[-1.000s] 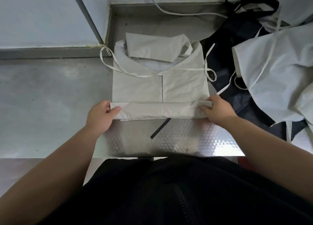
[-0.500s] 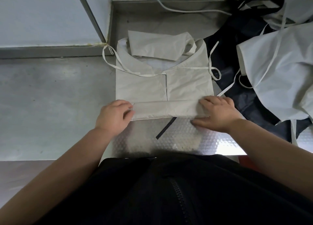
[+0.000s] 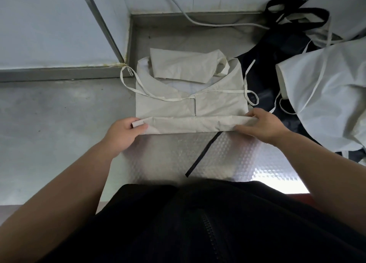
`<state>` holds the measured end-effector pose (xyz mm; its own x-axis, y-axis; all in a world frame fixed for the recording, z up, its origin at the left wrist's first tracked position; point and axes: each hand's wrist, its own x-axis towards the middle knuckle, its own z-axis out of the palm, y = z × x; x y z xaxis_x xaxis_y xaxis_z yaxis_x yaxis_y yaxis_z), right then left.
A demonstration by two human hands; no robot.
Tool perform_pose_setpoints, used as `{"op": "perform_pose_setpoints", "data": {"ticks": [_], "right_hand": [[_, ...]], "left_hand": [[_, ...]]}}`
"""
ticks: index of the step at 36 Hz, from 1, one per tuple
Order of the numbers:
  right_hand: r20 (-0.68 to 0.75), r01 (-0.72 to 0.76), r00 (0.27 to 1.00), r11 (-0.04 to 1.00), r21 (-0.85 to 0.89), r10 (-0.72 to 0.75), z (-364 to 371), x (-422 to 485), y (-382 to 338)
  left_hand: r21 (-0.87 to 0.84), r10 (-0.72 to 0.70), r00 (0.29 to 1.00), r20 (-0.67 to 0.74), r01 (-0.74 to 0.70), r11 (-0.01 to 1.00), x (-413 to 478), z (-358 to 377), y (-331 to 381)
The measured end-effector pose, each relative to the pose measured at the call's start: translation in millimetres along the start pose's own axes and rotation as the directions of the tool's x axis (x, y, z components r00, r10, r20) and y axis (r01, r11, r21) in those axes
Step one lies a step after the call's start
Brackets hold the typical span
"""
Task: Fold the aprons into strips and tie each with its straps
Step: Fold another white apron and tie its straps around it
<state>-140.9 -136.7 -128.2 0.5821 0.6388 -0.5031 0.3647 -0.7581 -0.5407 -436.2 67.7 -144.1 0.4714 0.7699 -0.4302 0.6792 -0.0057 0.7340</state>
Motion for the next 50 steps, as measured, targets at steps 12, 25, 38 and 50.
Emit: {"op": "perform_pose_setpoints", "data": {"ticks": [12,25,38,50], "right_hand": [[-0.231,-0.119,0.972,0.943,-0.311,0.047,15,20,-10],[0.088,0.271,0.957,0.749,-0.604,-0.276,10,16,-6],[-0.047,0.086,0.994,0.977,-0.196,-0.097,-2,23,-16],[-0.031,0.095,0.991,0.829,-0.551,-0.134,7,49,-24]], "left_hand": [[0.249,-0.081,0.957,-0.277,0.153,0.956,20,17,6],[0.544,0.297,0.948,0.114,-0.310,0.780,13,12,2],[0.235,0.076,0.997,0.034,-0.082,0.969,26,-2,24],[0.580,0.195,0.981,-0.024,-0.145,0.801,50,8,19]]}}
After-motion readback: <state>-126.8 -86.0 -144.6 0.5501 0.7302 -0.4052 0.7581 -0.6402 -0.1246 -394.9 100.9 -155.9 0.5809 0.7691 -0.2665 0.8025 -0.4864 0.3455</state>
